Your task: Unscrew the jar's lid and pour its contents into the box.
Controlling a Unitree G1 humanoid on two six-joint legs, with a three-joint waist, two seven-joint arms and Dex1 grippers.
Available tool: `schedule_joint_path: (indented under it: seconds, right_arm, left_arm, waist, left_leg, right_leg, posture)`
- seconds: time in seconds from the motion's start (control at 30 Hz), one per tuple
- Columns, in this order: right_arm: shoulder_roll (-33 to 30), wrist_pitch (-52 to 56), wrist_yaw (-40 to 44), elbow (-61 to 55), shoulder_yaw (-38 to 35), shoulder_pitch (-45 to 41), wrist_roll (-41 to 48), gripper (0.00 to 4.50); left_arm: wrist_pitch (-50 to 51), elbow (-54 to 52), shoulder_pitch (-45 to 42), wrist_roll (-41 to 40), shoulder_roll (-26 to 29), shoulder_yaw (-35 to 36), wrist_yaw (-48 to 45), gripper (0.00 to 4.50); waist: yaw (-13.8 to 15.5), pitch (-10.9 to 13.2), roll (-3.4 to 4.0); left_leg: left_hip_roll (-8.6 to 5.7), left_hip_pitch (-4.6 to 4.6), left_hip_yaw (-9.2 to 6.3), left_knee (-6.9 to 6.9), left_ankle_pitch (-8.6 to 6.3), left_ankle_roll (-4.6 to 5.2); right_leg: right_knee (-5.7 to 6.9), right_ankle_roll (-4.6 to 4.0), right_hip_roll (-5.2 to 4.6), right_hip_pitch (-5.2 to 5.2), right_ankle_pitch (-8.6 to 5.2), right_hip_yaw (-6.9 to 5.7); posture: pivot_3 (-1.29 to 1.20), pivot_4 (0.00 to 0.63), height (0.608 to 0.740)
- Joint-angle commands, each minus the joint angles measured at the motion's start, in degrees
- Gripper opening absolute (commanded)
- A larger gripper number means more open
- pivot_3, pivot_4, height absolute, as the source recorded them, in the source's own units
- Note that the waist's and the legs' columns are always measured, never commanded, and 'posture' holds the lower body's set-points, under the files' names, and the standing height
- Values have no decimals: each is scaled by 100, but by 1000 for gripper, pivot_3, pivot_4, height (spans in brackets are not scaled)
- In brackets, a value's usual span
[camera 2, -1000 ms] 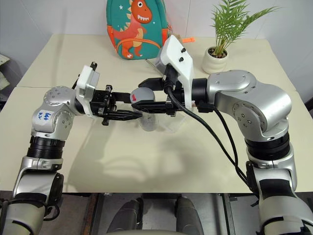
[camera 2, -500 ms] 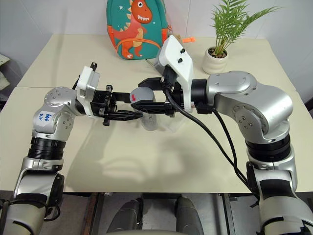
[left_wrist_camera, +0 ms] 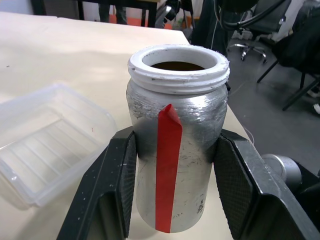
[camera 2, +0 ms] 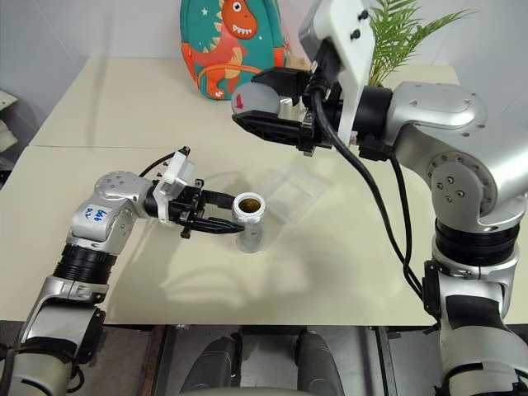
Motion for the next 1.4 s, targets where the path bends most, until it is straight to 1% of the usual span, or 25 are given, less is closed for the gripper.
schedule_joint_path:
  seconds: [0.03, 0.2, 0.3, 0.47, 0.63, 0.73, 0.83, 1.03, 1.23, 1.3, 1.33, 1.4]
  right_arm:
    - [-23, -89, -25, -100, -133, -36, 15, 2549]
    - [-122, -16, -114, -109, -204, 100, -22, 2549]
    - [-311, -213, -226, 198, -185, 459, -427, 2549]
    - [-705, -398, -602, 648, -238, 1407, -1182, 2549]
    - [-805, -424, -1122, 968, -305, 2226, -1785, 2549]
    - [-726, -415, -1441, 1235, -278, 2603, -2132, 2549]
    - [-514, -507, -1664, 1514, -337, 2893, -2320, 2549]
    - [-245, -631, -1719, 1600, -466, 3300, -2377, 2549]
    - [-132, -638, -1672, 1348, -668, 3706, -2324, 2549]
    - [-107, -614, -1630, 1198, -782, 3811, -2242, 3266]
    - [-105, -611, -1609, 1140, -822, 3846, -2213, 3492]
    - [-151, -594, -1533, 1006, -882, 3922, -2148, 4153]
  left_arm:
    - [-73, -153, -131, -58, -24, 149, 13, 1927]
    - [30, -228, -316, -188, -22, 357, 189, 1927]
    - [128, -270, -470, -264, 68, 603, 380, 1927]
    - [78, -166, -608, -174, 313, 1079, 879, 1927]
    - [-253, 173, -676, 104, 466, 1343, 1414, 1927]
    - [-540, 405, -680, 333, 483, 1335, 1677, 1927]
    - [-881, 649, -726, 534, 390, 1276, 1893, 1927]
    - [-1404, 1104, -1013, 825, 150, 1194, 2202, 1927]
    - [-1904, 1476, -1247, 1046, -25, 1108, 2296, 1927]
    - [-2110, 1584, -1324, 1117, -69, 1075, 2297, 1927]
    - [-2217, 1640, -1358, 1160, -85, 1055, 2308, 1927]
    - [-2365, 1742, -1420, 1230, -118, 1015, 2298, 1927]
  waist:
    - [-6, 0, 0]
    - [-2, 0, 0]
    - [7, 0, -1]
    - [10, 0, -1]
    - [-8, 0, -1]
    - [0, 0, -1]
    - [3, 0, -1]
    - [6, 0, -1]
    - [14, -1, -1]
    - [14, -1, -1]
    - [14, -1, -1]
    - [10, 0, -1]
  left_leg:
    - [0, 0, 0, 0, 0, 0]
    - [0, 0, 2, 0, 0, 0]
    - [-1, -1, 2, 1, 0, 1]
    - [-3, 0, 6, 2, -1, 1]
    - [-3, 0, 11, 0, -1, 2]
    - [-3, 1, 15, 2, -1, 2]
    - [-3, 2, 17, 4, -1, 2]
    - [-4, 2, 22, 6, -1, 2]
    - [-5, 2, 24, 6, -1, 2]
    - [-5, 2, 24, 7, -1, 2]
    - [-5, 2, 24, 7, -1, 2]
    - [-6, 2, 24, 9, -1, 2]
  right_leg:
    - [0, 0, 0, 0, 0, 0]
    - [-1, 0, 0, -1, 0, 3]
    - [-2, 0, 0, 0, 0, 3]
    - [-2, 2, -2, 0, 1, 8]
    - [-2, 2, -1, -2, 1, 13]
    - [-1, 3, 0, -3, 1, 17]
    - [1, 4, 0, -3, 2, 19]
    - [0, 10, 0, -3, 5, 25]
    - [0, 13, 1, -2, 6, 26]
    - [-1, 14, 1, -2, 7, 26]
    - [-1, 14, 1, -2, 7, 27]
    - [0, 14, 1, -2, 7, 27]
  posture:
    - [0, 150, 740]
    - [0, 150, 740]
    - [0, 150, 740]
    - [0, 150, 740]
    - [0, 150, 740]
    - [0, 150, 740]
    - [0, 150, 740]
    - [0, 150, 740]
    - [0, 150, 740]
    - [0, 150, 740]
    - [0, 150, 740]
    - [0, 150, 740]
